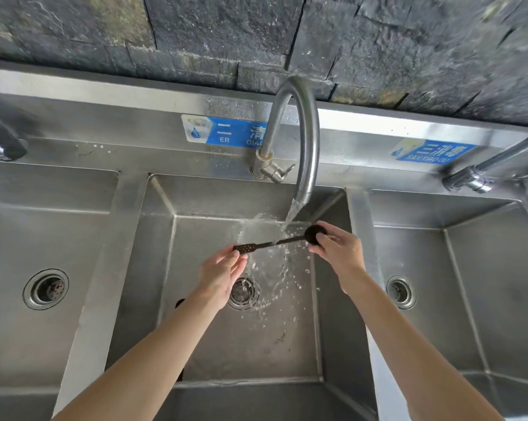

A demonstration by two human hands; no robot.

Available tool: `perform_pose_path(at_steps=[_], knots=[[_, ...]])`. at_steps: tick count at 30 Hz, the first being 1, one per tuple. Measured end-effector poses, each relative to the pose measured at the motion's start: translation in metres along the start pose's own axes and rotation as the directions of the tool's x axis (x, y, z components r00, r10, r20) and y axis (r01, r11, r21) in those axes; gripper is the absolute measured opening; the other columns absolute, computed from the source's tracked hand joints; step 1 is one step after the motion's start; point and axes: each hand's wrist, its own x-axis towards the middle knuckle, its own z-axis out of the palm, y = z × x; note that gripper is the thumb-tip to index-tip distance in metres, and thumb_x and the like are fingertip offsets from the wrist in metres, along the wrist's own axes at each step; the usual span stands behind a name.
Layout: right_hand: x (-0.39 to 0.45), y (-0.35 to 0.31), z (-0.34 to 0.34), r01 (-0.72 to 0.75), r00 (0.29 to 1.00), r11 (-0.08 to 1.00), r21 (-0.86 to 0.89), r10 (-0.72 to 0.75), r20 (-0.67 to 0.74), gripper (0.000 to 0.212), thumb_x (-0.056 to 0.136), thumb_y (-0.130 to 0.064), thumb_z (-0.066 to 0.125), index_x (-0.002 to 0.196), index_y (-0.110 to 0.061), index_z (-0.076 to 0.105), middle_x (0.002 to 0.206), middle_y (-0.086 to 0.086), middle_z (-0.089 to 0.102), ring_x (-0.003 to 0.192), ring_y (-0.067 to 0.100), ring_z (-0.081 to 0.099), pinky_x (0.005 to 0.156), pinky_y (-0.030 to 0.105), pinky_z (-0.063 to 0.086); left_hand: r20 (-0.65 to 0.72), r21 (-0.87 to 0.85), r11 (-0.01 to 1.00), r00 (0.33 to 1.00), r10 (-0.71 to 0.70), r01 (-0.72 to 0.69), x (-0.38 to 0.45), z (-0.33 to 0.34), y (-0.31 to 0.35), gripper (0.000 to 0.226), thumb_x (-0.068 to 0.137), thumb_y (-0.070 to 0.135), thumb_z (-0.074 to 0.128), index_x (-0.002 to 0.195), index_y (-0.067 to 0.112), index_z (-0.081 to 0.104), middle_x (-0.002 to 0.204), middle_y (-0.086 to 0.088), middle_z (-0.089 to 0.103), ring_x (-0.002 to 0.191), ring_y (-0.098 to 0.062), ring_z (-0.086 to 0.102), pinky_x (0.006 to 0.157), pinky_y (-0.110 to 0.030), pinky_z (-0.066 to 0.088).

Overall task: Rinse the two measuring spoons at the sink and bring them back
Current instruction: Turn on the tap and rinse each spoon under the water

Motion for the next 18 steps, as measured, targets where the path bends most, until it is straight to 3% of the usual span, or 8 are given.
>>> perform_pose_path(at_steps=[6, 12, 14, 16, 18], knots=[[-0.009, -0.020, -0.038, 0.065, 0.997, 0.987, 0.148, -0.058, -0.053, 0.032, 0.091, -0.002, 0.074, 0.120, -0.015, 0.076, 0.089, 0.005, 0.084, 0.086, 0.022, 0.082, 0.069, 0.018, 0.063, 0.052, 0.045, 0.998, 0.998, -0.047, 0.045, -0.004, 0.029, -0.014, 0.022, 0.085, -0.008, 0.068, 0.105, 0.001, 0.072, 0.096, -0.020, 0.077, 0.084, -0.025, 0.078, 0.067, -0.025, 0.062], [-0.024, -0.020, -0.063, 0.178, 0.984, 0.947, 0.266, -0.179, -0.020, 0.028, 0.097, 0.002, 0.067, 0.123, -0.008, 0.073, 0.110, 0.014, 0.079, 0.099, 0.027, 0.079, 0.087, 0.026, 0.063, 0.113, -0.031, 0.992, 0.987, -0.117, 0.121, -0.012, 0.053, -0.020, 0.026, 0.084, 0.002, 0.074, 0.110, 0.001, 0.069, 0.092, -0.016, 0.078, 0.083, -0.022, 0.076, 0.068, -0.025, 0.063], [-0.028, -0.013, -0.065, 0.118, 0.991, 0.907, 0.403, -0.131, 0.005, 0.024, 0.099, -0.005, 0.067, 0.122, -0.010, 0.073, 0.109, 0.009, 0.079, 0.102, 0.024, 0.078, 0.091, 0.024, 0.061, 0.130, -0.088, 0.985, 0.982, -0.135, 0.147, -0.015, 0.059, -0.019, 0.022, 0.086, 0.005, 0.072, 0.107, -0.001, 0.067, 0.090, -0.014, 0.075, 0.083, -0.021, 0.073, 0.070, -0.025, 0.064], [-0.030, -0.003, -0.065, 0.045, 0.999, 0.865, 0.500, -0.051, 0.000, 0.014, 0.098, -0.011, 0.069, 0.106, -0.016, 0.078, 0.101, 0.005, 0.079, 0.103, 0.024, 0.075, 0.092, 0.022, 0.060, 0.133, -0.141, 0.978, 0.982, -0.133, 0.152, -0.018, 0.064, -0.019, 0.020, 0.088, 0.000, 0.069, 0.107, -0.003, 0.065, 0.091, -0.015, 0.071, 0.086, -0.021, 0.070, 0.077, -0.027, 0.063], [-0.028, 0.007, -0.064, 0.003, 0.999, 0.846, 0.534, 0.017, -0.031, 0.019, 0.099, -0.009, 0.067, 0.093, -0.020, 0.081, 0.095, 0.000, 0.080, 0.103, 0.022, 0.073, 0.086, 0.018, 0.061, 0.137, -0.152, 0.978, 0.983, -0.122, 0.143, -0.020, 0.068, -0.018, 0.022, 0.090, -0.006, 0.063, 0.112, -0.004, 0.064, 0.101, -0.016, 0.069, 0.098, -0.023, 0.068, 0.089, -0.030, 0.059]])
